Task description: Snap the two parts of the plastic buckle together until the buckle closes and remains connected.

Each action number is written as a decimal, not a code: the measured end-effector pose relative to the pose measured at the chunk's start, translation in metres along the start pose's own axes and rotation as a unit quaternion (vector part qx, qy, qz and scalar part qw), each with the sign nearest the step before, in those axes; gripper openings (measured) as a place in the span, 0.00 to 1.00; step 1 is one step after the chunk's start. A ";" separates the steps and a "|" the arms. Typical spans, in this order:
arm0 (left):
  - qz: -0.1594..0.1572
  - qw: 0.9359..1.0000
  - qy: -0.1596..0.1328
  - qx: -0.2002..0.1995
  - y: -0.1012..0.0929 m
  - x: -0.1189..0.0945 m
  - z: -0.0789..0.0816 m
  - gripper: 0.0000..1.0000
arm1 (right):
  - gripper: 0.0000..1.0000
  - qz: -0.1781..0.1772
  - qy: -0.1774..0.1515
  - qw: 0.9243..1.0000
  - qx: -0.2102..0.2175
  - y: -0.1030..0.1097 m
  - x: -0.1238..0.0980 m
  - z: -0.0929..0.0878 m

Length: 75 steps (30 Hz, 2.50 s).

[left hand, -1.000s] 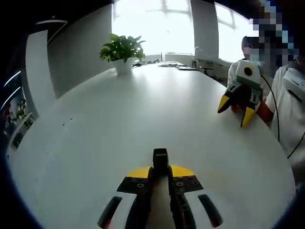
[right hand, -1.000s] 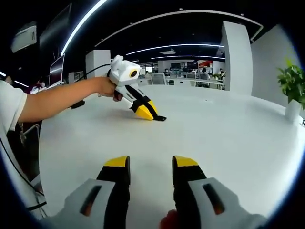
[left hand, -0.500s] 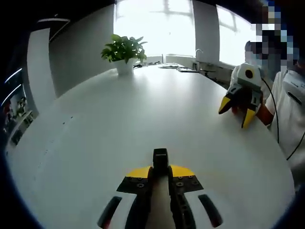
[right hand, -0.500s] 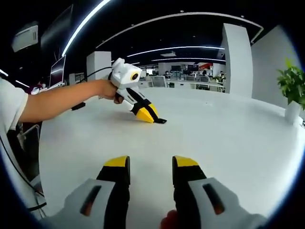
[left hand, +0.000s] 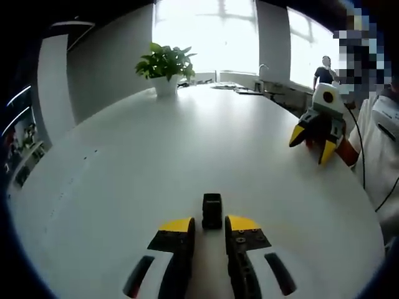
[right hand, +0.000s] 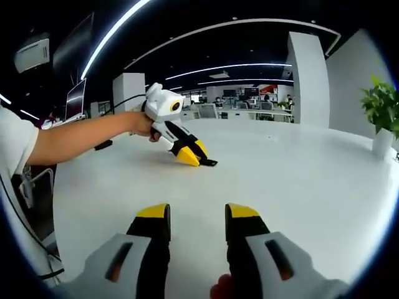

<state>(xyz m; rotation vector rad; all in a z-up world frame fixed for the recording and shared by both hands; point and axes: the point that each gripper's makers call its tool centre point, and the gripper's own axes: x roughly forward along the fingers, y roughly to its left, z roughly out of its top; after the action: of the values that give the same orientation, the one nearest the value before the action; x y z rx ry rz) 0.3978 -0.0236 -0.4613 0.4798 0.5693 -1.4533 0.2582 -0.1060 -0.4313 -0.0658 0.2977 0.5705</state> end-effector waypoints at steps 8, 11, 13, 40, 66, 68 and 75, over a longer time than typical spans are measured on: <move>0.010 1.000 -0.009 -0.006 0.003 0.000 0.000 0.27 | 0.35 0.002 0.002 1.000 -0.001 0.000 0.001 -0.001; 0.009 1.000 -0.009 -0.007 0.002 0.000 0.000 0.30 | 0.35 0.003 0.002 1.000 0.000 0.001 0.001 -0.001; 0.008 1.000 -0.009 -0.008 0.001 0.000 0.000 0.32 | 0.35 0.003 0.000 1.000 -0.001 0.001 0.001 0.000; 0.059 0.997 -0.036 -0.015 0.002 -0.008 0.015 0.39 | 0.35 0.009 -0.001 1.000 0.001 0.002 0.001 0.001; 0.256 0.956 -0.099 -0.105 -0.037 -0.089 -0.003 0.39 | 0.35 0.002 0.011 1.000 -0.022 0.004 0.002 -0.003; 0.267 0.952 -0.106 -0.103 -0.043 -0.094 -0.004 0.39 | 0.35 0.000 0.013 1.000 -0.023 0.003 0.002 -0.004; 0.296 0.938 -0.122 -0.130 -0.059 -0.097 -0.013 0.39 | 0.35 -0.005 0.014 1.000 -0.024 0.001 0.002 -0.005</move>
<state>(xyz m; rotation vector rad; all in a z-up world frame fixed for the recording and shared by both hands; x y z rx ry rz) 0.3355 0.0562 -0.4084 0.2245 0.3652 -0.8279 0.2583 -0.1049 -0.4364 -0.1209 0.3112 0.5680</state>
